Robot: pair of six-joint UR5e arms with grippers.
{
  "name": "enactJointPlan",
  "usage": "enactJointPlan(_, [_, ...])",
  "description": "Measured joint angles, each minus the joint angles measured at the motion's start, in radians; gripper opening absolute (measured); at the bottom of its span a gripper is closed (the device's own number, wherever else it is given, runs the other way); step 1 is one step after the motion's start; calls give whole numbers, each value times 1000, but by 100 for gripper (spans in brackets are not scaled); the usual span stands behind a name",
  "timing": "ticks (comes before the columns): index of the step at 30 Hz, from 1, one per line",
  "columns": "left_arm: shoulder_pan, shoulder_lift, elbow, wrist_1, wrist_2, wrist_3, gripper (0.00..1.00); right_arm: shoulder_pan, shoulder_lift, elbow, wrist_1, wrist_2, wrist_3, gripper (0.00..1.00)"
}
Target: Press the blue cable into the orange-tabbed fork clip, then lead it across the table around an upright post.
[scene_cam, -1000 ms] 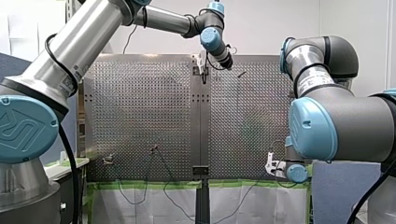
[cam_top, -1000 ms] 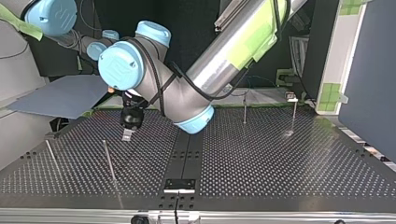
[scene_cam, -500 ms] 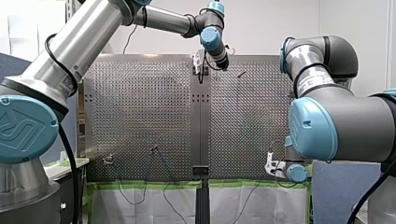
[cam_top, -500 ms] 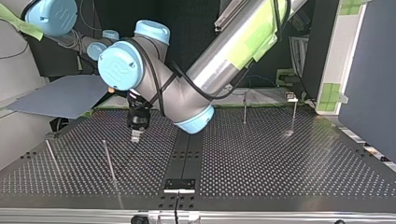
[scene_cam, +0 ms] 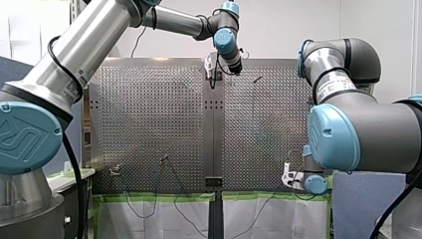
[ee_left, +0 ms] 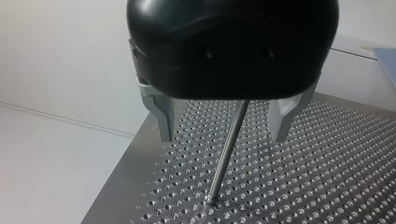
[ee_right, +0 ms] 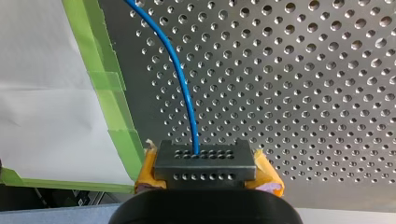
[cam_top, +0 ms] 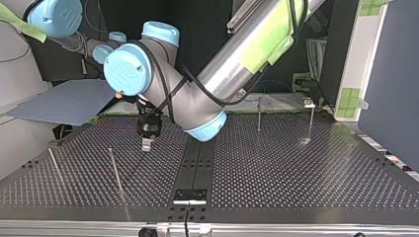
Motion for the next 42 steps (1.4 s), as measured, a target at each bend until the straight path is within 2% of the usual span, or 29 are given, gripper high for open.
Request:
enactJointPlan(27, [-2, 0, 0, -1, 1, -5, 100, 1, -3, 0, 9, 0, -4, 0])
enactJointPlan(38, [-12, -1, -2, -12, 0, -6, 100, 1, -19, 1, 27, -13, -7, 0])
enactJointPlan(42, [-17, -1, -19, -19, 16, -5, 100, 1, -36, 1, 36, -17, -7, 0])
